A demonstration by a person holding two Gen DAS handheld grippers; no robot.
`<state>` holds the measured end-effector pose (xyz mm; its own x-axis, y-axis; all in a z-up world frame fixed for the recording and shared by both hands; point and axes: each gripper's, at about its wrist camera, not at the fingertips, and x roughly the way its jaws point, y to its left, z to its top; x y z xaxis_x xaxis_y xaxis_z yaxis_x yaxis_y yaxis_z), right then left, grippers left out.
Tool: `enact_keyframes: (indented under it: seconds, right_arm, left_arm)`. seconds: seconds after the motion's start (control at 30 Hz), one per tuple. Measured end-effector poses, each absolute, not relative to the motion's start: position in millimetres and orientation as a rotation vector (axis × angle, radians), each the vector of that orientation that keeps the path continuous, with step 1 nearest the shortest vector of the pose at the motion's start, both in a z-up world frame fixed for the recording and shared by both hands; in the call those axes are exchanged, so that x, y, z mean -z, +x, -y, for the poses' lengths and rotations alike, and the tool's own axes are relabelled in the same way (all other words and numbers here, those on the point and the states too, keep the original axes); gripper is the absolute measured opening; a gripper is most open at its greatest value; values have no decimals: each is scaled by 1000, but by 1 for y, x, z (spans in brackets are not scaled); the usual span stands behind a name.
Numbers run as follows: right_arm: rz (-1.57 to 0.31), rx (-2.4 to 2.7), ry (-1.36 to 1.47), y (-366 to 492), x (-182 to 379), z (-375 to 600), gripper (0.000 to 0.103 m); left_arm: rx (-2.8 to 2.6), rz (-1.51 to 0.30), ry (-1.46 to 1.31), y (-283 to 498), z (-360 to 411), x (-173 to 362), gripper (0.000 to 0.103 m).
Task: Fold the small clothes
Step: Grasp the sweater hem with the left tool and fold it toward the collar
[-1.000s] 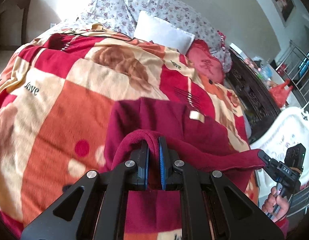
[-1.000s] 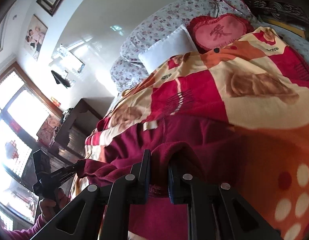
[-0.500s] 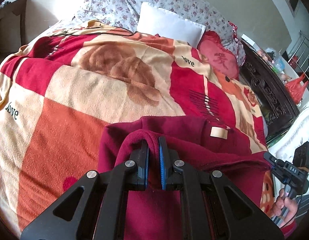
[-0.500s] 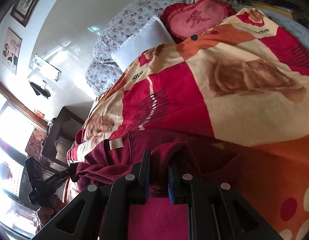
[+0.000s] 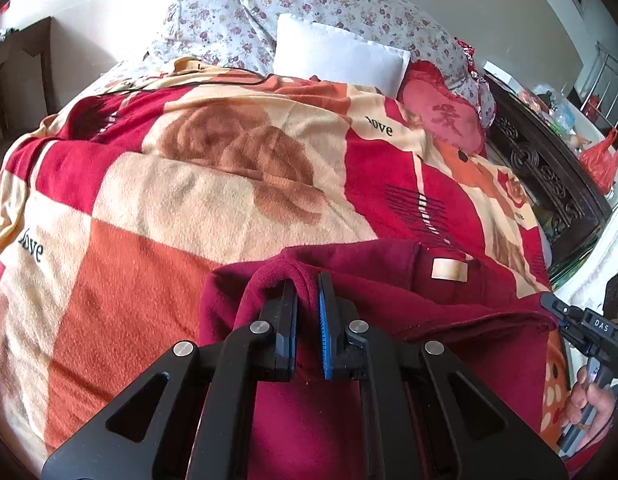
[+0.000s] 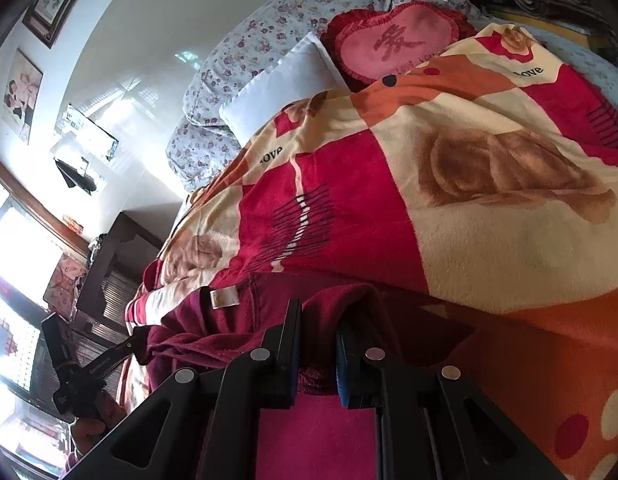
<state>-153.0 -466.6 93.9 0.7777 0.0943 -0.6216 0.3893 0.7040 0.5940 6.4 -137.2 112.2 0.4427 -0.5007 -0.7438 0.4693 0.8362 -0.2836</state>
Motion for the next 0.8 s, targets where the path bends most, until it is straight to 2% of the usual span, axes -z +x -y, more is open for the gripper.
enact_keyframes:
  seconds: [0.47, 0.63, 0.8]
  right_arm:
    - [-729, 182, 885, -141, -72, 482, 14]
    - [-690, 181, 907, -149, -87, 483, 16]
    - [-603, 241, 841, -167, -116, 480, 29]
  left_arm:
    - [588, -978, -38, 17, 144, -97, 8]
    - [617, -1011, -74, 21, 139, -104, 9]
    - [647, -985, -76, 12, 132, -121, 18]
